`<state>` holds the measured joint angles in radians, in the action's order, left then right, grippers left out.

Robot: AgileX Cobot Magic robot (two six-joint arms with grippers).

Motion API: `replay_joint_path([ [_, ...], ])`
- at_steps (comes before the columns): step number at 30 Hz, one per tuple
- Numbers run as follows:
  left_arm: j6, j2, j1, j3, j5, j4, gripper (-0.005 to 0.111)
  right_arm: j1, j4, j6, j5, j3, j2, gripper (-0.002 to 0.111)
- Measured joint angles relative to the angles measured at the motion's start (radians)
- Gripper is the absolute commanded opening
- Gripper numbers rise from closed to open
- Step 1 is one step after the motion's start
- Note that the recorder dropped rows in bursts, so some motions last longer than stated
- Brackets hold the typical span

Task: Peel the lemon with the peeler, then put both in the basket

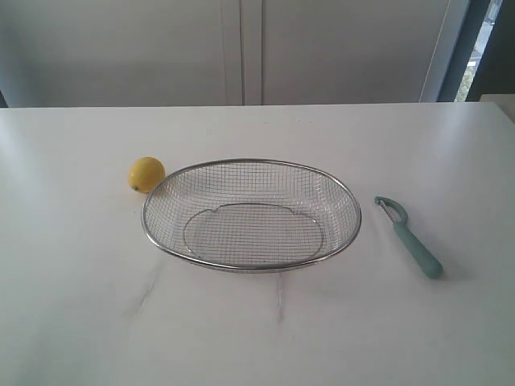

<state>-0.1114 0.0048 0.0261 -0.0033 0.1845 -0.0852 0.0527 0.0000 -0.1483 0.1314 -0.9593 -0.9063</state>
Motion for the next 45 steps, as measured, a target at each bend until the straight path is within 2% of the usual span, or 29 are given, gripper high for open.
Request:
replay_joint_path([
  [6,0.0,0.0,0.0,0.0,0.0,0.0,0.0,0.006,-0.036,0.034,0.633,-0.285,-0.24,0.0],
  [9,0.0,0.0,0.0,0.0,0.0,0.0,0.0,0.006,-0.052,0.045,0.805,-0.358,-0.334,0.0],
  [11,0.0,0.0,0.0,0.0,0.0,0.0,0.0,0.006,-0.054,0.056,0.855,-0.372,-0.375,0.0],
  [20,0.0,0.0,0.0,0.0,0.0,0.0,0.0,0.006,-0.056,0.063,0.914,-0.379,-0.446,0.0],
  [45,0.0,0.0,0.0,0.0,0.0,0.0,0.0,0.006,-0.056,0.068,0.83,-0.377,-0.495,0.0],
])
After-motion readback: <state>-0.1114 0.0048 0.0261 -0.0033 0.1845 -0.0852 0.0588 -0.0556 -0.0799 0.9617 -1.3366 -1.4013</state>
